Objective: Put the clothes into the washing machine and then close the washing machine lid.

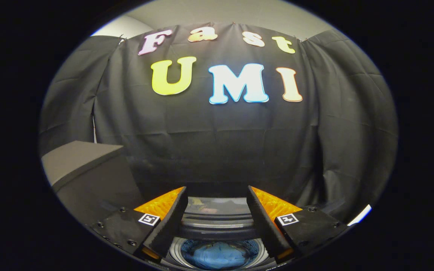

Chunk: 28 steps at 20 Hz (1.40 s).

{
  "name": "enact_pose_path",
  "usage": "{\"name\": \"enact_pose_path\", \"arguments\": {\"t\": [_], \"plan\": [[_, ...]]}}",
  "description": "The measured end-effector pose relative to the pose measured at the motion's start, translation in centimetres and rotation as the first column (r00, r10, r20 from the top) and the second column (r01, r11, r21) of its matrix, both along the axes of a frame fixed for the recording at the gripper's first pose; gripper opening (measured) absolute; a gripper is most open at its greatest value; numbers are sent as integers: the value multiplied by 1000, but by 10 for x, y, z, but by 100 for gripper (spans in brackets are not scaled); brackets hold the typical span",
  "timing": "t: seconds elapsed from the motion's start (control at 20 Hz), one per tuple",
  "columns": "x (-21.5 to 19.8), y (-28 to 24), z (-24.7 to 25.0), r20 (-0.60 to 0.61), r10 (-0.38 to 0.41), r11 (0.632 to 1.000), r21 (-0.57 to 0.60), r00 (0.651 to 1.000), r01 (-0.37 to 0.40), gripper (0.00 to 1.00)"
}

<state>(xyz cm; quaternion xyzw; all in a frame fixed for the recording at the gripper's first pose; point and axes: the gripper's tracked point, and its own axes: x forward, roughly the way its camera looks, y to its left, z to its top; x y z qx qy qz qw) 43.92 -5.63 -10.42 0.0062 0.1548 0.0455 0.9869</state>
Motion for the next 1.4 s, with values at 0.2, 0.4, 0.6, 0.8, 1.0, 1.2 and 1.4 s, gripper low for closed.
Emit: {"name": "enact_pose_path", "arguments": {"t": [0.2,0.4,0.6,0.8,1.0,1.2,1.4], "plan": [[-21,1,-25,-24,0,1000,-4,1000,0,97],[-38,5,-53,-79,3,1000,2,997,-3,97],[-48,8,-62,-95,-1,1000,13,995,3,97],[-55,16,-58,-88,6,1000,9,996,-5,98],[-61,21,-38,-43,4,1000,14,999,-3,98],[-76,20,-6,-1,-28,998,56,1000,28,97],[-105,19,31,31,-58,995,87,998,55,97]]}}
